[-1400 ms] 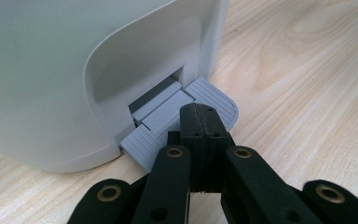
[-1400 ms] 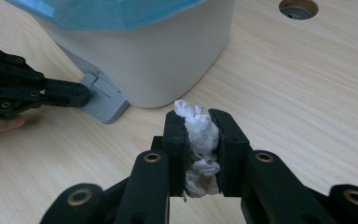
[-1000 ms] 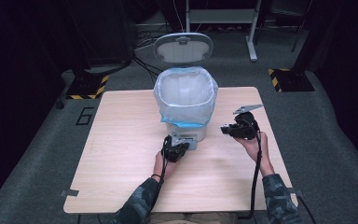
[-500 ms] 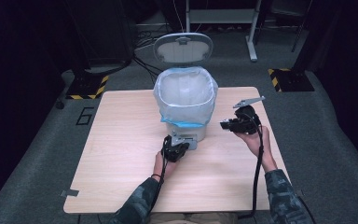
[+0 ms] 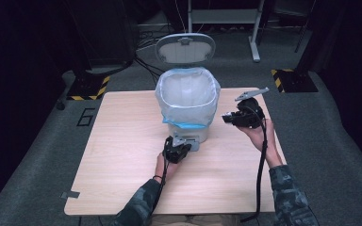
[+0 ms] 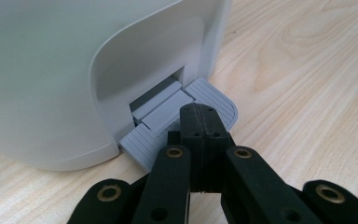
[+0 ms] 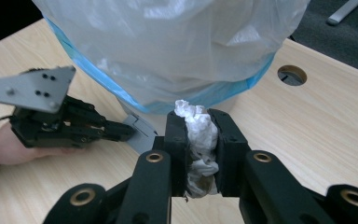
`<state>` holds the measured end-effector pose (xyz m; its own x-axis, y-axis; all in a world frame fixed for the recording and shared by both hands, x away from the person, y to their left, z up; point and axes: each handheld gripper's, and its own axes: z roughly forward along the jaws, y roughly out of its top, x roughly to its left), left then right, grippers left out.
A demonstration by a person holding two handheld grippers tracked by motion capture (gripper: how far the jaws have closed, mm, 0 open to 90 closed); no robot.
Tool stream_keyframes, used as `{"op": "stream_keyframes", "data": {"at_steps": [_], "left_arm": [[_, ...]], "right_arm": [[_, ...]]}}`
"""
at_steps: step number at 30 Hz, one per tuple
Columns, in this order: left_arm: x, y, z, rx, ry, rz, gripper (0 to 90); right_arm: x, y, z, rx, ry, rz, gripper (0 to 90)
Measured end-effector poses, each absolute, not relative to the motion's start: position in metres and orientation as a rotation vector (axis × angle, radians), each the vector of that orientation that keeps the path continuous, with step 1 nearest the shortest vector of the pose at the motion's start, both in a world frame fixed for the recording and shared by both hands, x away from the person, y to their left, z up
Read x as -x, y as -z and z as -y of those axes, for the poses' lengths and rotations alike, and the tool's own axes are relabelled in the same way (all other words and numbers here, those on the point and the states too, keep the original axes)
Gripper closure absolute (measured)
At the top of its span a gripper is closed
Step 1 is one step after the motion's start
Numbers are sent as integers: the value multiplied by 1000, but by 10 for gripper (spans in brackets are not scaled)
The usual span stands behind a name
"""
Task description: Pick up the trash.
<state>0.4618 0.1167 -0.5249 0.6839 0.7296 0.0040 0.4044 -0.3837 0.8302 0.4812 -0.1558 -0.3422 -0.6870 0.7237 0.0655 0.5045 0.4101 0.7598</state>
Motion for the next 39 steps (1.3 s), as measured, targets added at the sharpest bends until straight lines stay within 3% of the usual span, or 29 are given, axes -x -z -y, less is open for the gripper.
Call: {"op": "stream_keyframes", "data": {"at_steps": [39], "left_arm": [[-464,525,-119,-1994,-431,-891,900]], "right_arm": [[-485,270,150,-994,-1239,-2338,798]]}}
